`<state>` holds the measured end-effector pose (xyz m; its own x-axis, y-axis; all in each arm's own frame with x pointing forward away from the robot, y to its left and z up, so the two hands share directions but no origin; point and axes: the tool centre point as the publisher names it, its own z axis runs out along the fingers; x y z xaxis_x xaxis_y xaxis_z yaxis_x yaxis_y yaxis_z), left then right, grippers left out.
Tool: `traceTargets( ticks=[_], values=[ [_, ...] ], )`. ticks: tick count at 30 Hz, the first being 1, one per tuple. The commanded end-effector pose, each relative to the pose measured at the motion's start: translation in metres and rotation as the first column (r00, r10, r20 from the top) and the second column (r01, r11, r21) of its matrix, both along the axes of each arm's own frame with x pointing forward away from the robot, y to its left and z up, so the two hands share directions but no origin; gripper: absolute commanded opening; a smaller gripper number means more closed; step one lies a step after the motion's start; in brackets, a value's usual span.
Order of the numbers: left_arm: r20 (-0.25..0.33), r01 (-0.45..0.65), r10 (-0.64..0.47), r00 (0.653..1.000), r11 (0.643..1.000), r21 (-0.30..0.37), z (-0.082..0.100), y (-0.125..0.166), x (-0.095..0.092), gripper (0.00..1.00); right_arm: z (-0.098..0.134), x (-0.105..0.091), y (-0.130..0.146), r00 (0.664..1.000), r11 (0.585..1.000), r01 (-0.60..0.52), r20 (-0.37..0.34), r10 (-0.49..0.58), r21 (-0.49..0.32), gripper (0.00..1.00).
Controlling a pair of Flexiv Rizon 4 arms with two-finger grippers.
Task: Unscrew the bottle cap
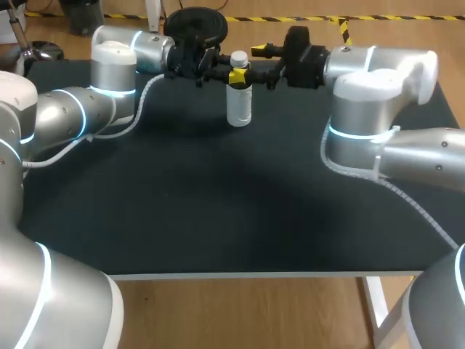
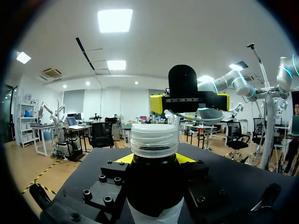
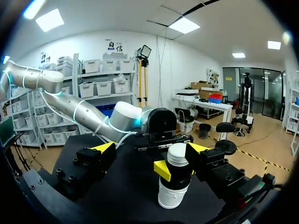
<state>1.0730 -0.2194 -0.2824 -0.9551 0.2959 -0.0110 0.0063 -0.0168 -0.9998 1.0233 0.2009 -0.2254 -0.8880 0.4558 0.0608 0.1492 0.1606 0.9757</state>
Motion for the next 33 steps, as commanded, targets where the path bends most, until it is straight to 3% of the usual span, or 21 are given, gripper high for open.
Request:
traceTargets(
  ticks=[1, 18, 25, 33],
  values=[
    [0.0, 0.145, -0.145, 0.989, 0.989, -0.004, -0.003, -0.001, 0.008, 0.0, -0.005, 0.004, 0.011, 1.0, 1.0, 0.012, -0.007, -0.012, 0.005, 1.0],
    [0.0, 0.145, -0.145, 0.989, 0.989, -0.004, -0.003, -0.001, 0.008, 0.0, -0.016, 0.004, 0.027, 0.999, 0.999, 0.054, 0.007, -0.054, 0.003, 1.0],
    [0.0, 0.145, -0.145, 0.989, 0.989, -0.004, -0.003, -0.001, 0.008, 0.0, -0.005, 0.0, 0.017, 0.995, 0.997, 0.083, 0.046, -0.083, 0.01, 1.0],
    [0.0, 0.145, -0.145, 0.989, 0.989, -0.004, -0.003, -0.001, 0.008, 0.0, -0.007, 0.011, 0.011, 0.992, 0.994, 0.111, 0.058, -0.11, -0.012, 1.0]
  ],
)
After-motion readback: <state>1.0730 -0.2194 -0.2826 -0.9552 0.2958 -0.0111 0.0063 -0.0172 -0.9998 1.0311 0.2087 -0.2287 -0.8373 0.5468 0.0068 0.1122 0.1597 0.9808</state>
